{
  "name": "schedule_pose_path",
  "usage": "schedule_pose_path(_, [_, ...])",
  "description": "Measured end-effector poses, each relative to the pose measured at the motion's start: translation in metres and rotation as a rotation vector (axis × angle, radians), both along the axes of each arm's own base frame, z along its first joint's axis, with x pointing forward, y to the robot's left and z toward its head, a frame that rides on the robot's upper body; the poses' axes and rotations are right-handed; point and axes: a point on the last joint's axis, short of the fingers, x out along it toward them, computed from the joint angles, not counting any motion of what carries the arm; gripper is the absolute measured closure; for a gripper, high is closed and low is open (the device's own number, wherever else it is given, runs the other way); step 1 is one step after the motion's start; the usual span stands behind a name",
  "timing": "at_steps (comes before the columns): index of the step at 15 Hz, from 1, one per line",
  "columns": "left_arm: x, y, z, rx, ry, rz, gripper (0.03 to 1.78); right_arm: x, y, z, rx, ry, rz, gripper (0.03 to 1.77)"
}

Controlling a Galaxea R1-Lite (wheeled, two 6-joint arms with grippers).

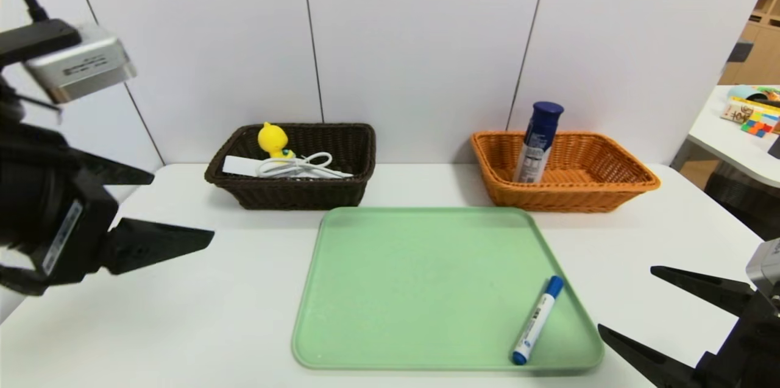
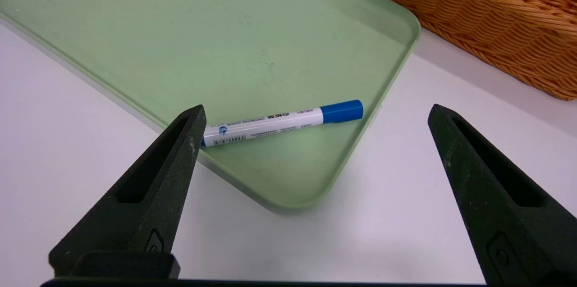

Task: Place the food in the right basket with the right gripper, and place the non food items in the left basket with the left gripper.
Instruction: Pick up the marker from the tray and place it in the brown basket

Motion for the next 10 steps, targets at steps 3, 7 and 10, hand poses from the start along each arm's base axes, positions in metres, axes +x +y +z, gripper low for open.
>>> schedule_pose_path(3, [-0.024,0.018,-0.022,-0.023,-0.036,0.047,0.14,-0.001,-0.001,0.0,0.002,0.003,-0.011,0.1])
schedule_pose_path(7, [-0.047,0.032,-0.041,-0.058,-0.09,0.066,0.13,0.001,-0.001,0.005,0.027,0.004,-0.064,0.1])
schedule_pose_path(10, [-0.054,0.036,-0.042,-0.071,-0.106,0.064,0.12,0.014,0.005,0.018,0.05,-0.006,-0.114,0.1])
